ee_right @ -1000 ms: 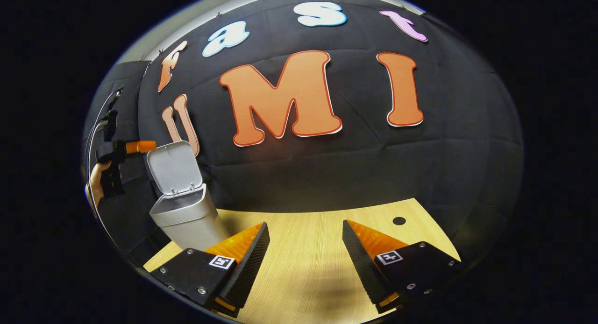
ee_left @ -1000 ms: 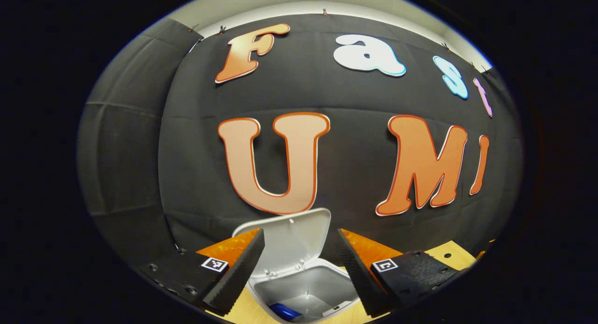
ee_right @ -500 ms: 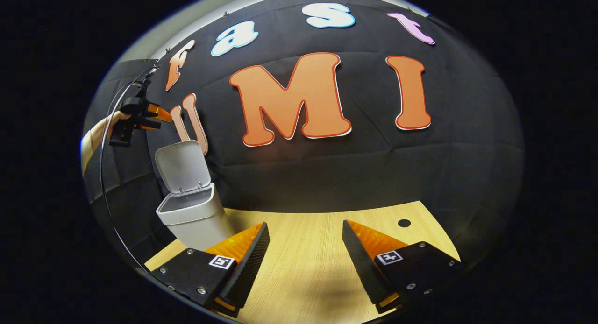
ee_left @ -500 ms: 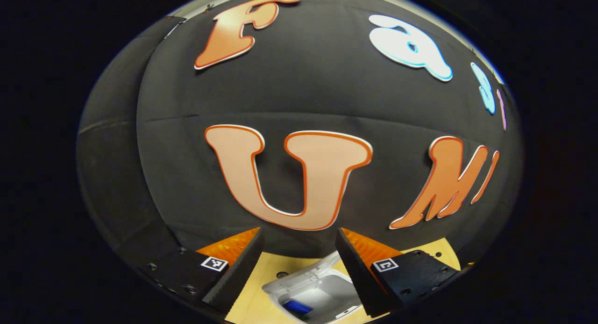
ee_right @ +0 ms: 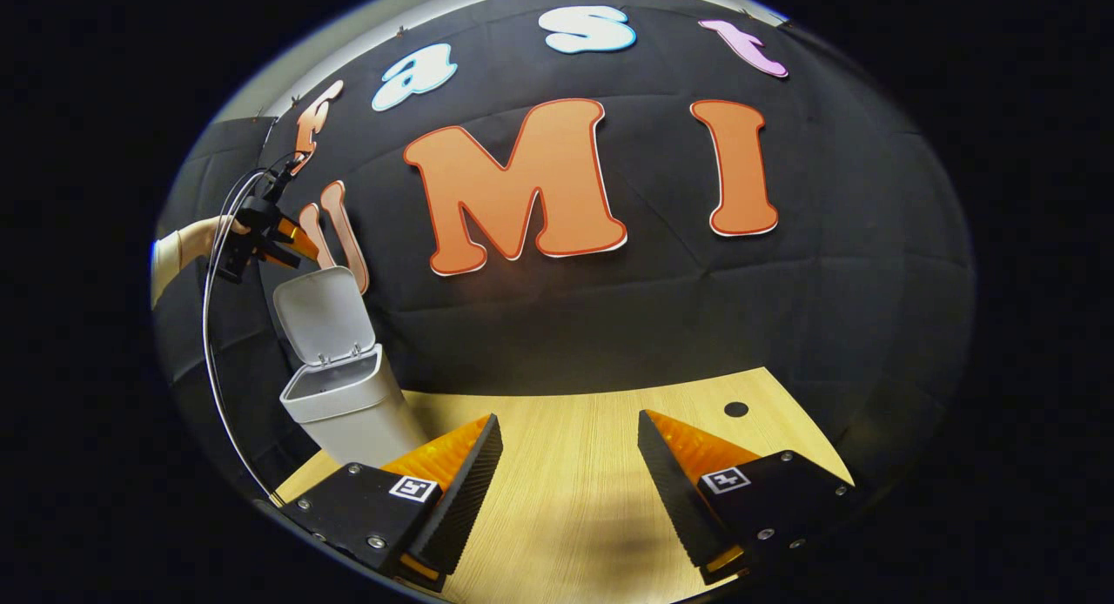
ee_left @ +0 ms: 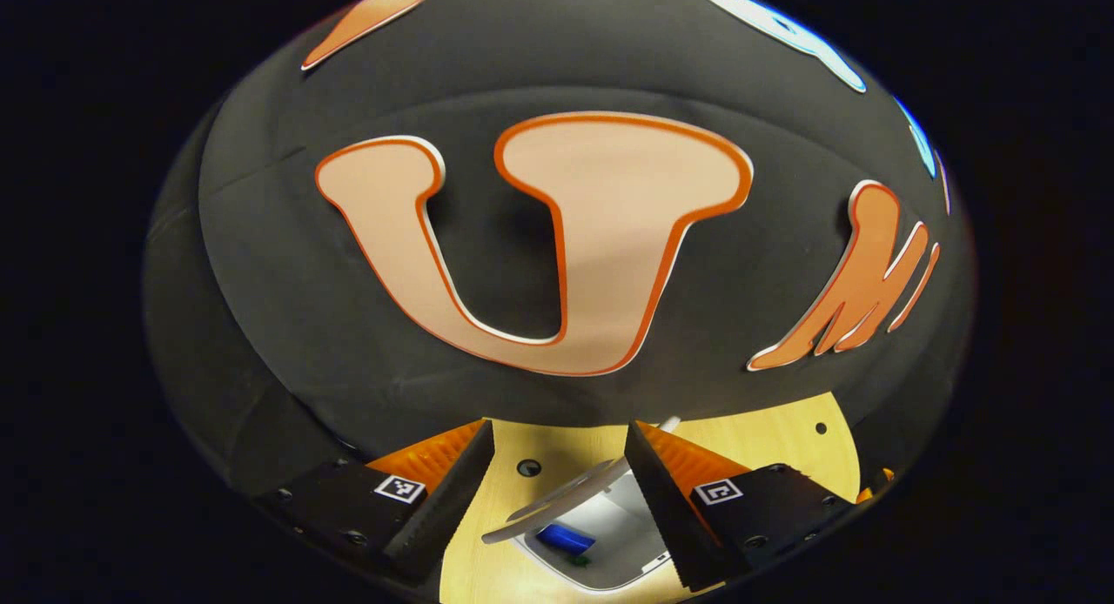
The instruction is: Press the lid of the desktop garbage bin to open it, pick up the crumpled paper on the desktop and throw it into the bin, then pick up the pop can on the desktop and drop it into the bin, and finally close the garbage bin lid.
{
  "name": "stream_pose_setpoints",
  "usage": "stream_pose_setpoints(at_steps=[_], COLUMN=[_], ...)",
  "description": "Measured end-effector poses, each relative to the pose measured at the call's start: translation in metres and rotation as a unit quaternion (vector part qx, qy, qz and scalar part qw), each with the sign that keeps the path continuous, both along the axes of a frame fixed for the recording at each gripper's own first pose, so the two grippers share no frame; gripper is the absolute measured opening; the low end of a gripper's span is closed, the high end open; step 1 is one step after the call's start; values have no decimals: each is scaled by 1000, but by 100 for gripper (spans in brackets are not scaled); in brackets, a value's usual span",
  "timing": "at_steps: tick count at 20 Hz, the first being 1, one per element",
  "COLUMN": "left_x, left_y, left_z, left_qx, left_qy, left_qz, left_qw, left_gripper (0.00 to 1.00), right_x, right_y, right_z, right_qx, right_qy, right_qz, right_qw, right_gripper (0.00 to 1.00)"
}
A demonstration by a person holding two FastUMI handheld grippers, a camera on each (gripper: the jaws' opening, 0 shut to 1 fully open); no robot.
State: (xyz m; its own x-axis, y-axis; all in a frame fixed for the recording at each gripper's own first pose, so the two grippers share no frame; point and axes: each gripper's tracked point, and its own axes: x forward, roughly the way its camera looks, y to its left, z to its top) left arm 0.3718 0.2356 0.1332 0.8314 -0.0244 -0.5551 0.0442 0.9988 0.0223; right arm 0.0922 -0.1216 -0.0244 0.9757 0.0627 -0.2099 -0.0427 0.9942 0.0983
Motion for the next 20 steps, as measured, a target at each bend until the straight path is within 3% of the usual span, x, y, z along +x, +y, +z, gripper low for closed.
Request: stream_pose_setpoints(at_steps=[5,9,13,20], left_x=[-2,-20,-58,-112], left_y=[-1,-18,-43,-88], left_z=[-19,-39,-89,-168], left_qx=[-3,-11,8,-14], left_qy=[16,40,102,104], left_qz=[-2,-27,-67,-88], left_qw=[1000,999,992,991], left_gripper=[96,95,99,97], right_x=[1,2,2,-2], right_y=[4,10,17,22], right_z=[-7,-7,-7,-8], right_qx=[17,19,26,25], right_qy=[9,9,9,11], right_qz=[1,8,17,27], right_qw=[1000,1000,999,999], right_gripper=[94,94,94,94])
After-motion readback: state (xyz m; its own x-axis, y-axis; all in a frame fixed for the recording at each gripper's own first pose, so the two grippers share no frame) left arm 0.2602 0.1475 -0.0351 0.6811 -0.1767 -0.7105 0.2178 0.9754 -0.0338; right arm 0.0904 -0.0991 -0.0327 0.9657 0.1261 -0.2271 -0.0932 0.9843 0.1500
